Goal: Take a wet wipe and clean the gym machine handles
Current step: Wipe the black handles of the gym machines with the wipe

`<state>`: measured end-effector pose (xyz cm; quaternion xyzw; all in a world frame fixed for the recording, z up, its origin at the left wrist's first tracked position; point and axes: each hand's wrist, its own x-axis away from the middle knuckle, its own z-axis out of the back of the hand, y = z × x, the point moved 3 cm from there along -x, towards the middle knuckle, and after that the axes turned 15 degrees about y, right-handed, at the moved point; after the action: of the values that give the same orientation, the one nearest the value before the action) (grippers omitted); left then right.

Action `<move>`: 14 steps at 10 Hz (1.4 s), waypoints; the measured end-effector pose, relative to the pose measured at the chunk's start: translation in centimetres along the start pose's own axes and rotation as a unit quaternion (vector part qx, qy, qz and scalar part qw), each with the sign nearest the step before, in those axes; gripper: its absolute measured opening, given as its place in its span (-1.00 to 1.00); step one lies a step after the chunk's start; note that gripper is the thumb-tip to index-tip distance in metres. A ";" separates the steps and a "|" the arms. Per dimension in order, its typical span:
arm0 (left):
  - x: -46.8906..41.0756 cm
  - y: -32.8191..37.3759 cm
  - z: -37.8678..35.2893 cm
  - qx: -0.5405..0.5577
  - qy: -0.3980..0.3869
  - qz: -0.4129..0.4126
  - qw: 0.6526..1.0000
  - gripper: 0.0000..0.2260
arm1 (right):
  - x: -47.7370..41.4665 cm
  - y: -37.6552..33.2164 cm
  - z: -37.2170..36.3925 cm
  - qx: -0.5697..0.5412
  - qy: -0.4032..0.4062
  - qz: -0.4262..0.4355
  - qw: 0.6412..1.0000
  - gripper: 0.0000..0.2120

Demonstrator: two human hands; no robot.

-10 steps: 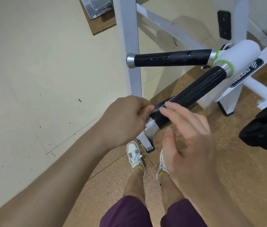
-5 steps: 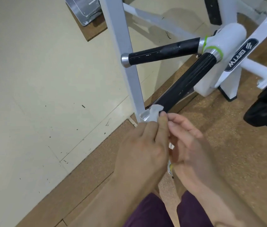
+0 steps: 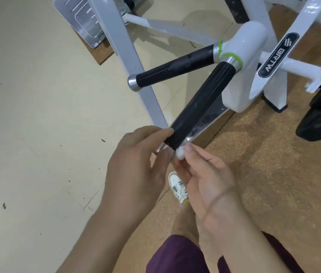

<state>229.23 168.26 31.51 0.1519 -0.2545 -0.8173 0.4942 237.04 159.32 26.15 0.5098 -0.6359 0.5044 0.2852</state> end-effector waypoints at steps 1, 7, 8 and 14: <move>0.0 -0.7 -0.3 0.060 -0.005 0.050 0.997 -0.82 | 0.7 0.3 -0.5 0.057 -0.049 0.044 0.996 -0.80; -2.0 -0.8 -0.9 0.181 -0.072 0.136 0.971 -0.77 | 0.5 3.0 -1.3 -0.067 0.124 0.088 0.986 -0.86; -2.8 0.3 -1.8 0.172 -0.118 0.112 0.971 -0.75 | -0.9 1.8 -1.2 -0.123 0.143 0.086 0.978 -0.84; -5.7 0.6 -1.1 0.098 -0.165 0.065 0.979 -0.70 | -2.8 -0.1 -1.7 -0.158 0.086 0.097 0.979 -0.84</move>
<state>232.87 172.78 30.87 0.0457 -0.4211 -0.7680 0.4804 237.80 161.90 24.34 0.3492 -0.7268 0.4647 0.3658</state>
